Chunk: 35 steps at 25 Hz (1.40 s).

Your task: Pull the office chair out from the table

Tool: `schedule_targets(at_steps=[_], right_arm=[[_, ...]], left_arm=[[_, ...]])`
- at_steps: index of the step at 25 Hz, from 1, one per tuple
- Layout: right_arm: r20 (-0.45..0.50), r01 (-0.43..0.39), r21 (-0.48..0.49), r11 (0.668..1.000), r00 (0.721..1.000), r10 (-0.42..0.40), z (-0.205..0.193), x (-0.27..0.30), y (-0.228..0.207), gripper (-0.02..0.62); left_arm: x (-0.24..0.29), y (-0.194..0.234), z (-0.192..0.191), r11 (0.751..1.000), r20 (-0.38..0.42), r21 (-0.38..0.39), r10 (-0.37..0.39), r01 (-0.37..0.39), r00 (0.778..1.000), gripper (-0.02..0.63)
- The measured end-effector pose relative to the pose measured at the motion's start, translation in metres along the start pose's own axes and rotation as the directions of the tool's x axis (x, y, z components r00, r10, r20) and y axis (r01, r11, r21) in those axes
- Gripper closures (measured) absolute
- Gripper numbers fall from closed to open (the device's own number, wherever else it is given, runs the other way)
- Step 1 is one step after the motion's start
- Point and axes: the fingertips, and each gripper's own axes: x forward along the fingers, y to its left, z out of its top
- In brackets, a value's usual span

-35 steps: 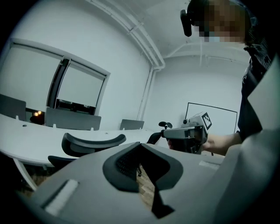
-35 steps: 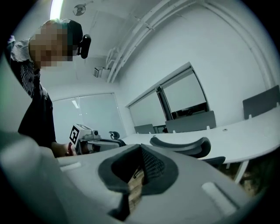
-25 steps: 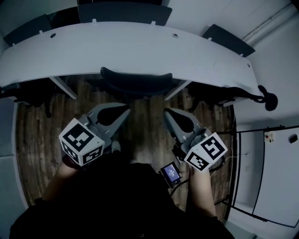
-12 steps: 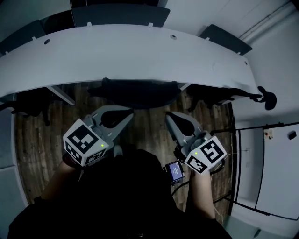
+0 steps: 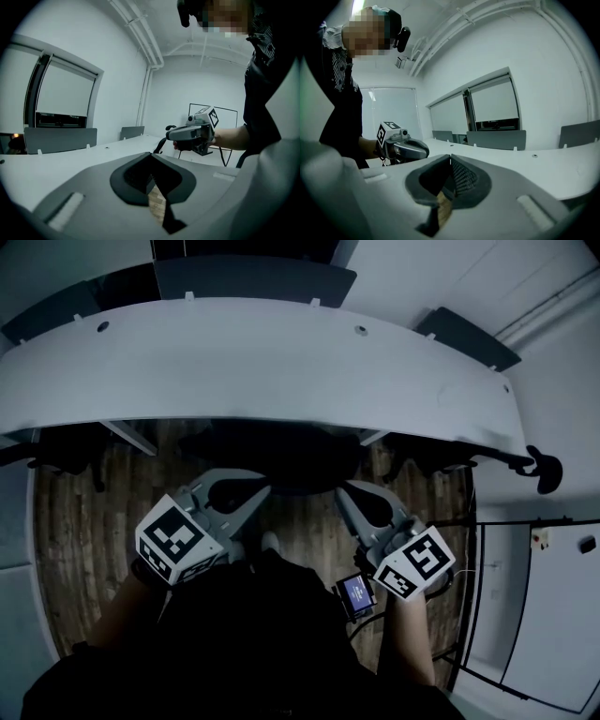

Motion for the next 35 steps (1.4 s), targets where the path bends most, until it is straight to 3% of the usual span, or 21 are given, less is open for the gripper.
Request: schedule_targets(at_steps=[7, 12, 16, 20, 23, 26, 31, 35], right_arm=[[-0.018, -0.043, -0.03, 0.999, 0.999, 0.043, 0.01, 0.019, -0.021, 0.591], [-0.042, -0.081, -0.088, 0.993, 0.996, 0.078, 0.009, 0.027, -0.02, 0.588], [-0.081, -0.111, -0.154, 0.982, 0.992, 0.099, 0.003, 0.029, -0.015, 0.569], [-0.144, -0.143, -0.232, 0.962, 0.983, 0.111, -0.008, 0.03, -0.009, 0.515], [-0.202, -0.18, -0.307, 0.935, 0.972, 0.12, -0.019, 0.03, -0.001, 0.462], [-0.285, -0.208, -0.374, 0.904, 0.953, 0.101, -0.035, 0.029, 0.004, 0.408], [-0.384, -0.234, -0.459, 0.857, 0.922, 0.047, -0.058, 0.029, 0.007, 0.351], [-0.413, -0.253, -0.491, 0.834, 0.91, 0.033, -0.071, 0.036, 0.009, 0.336]], left_arm=[[0.007, 0.024, 0.006, 0.999, -0.006, 0.0, 0.053, -0.053, 0.999, 0.606], [0.003, 0.03, 0.003, 0.994, -0.031, 0.087, 0.076, -0.073, 0.997, 0.606], [0.0, 0.033, -0.007, 0.972, -0.109, 0.222, 0.099, -0.073, 0.989, 0.589], [0.001, 0.031, -0.027, 0.921, -0.226, 0.389, 0.122, -0.026, 0.966, 0.446], [0.004, 0.025, -0.046, 0.857, -0.322, 0.513, 0.134, 0.054, 0.937, 0.374], [0.004, 0.018, -0.06, 0.801, -0.393, 0.584, 0.141, 0.128, 0.909, 0.31], [0.011, 0.011, -0.078, 0.717, -0.46, 0.669, 0.195, 0.194, 0.866, 0.273], [0.019, 0.011, -0.091, 0.685, -0.494, 0.691, 0.217, 0.229, 0.842, 0.268]])
